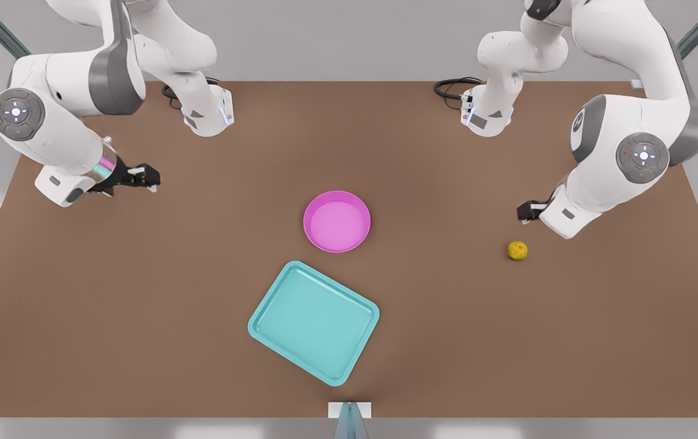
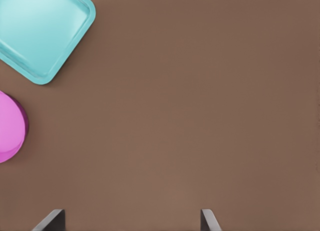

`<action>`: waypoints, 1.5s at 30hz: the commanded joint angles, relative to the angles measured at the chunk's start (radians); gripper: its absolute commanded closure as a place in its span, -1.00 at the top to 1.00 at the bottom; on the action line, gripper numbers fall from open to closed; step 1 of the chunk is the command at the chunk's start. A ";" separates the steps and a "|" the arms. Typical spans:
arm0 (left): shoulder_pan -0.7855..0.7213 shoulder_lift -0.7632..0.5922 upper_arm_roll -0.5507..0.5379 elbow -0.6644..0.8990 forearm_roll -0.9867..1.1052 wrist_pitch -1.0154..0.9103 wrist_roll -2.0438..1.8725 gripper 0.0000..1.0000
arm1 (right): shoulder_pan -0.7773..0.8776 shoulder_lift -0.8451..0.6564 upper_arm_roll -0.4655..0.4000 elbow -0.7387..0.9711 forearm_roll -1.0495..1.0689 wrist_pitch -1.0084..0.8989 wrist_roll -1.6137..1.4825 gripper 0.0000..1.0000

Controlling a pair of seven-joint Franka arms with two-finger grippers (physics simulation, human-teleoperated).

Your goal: Place the orange on the plate with the left arm and the plate on the tray with the right arm

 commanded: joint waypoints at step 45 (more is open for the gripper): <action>0.084 0.245 0.130 -0.740 -0.011 0.996 0.390 1.00 | 0.021 0.022 0.001 0.008 0.009 0.025 0.029 1.00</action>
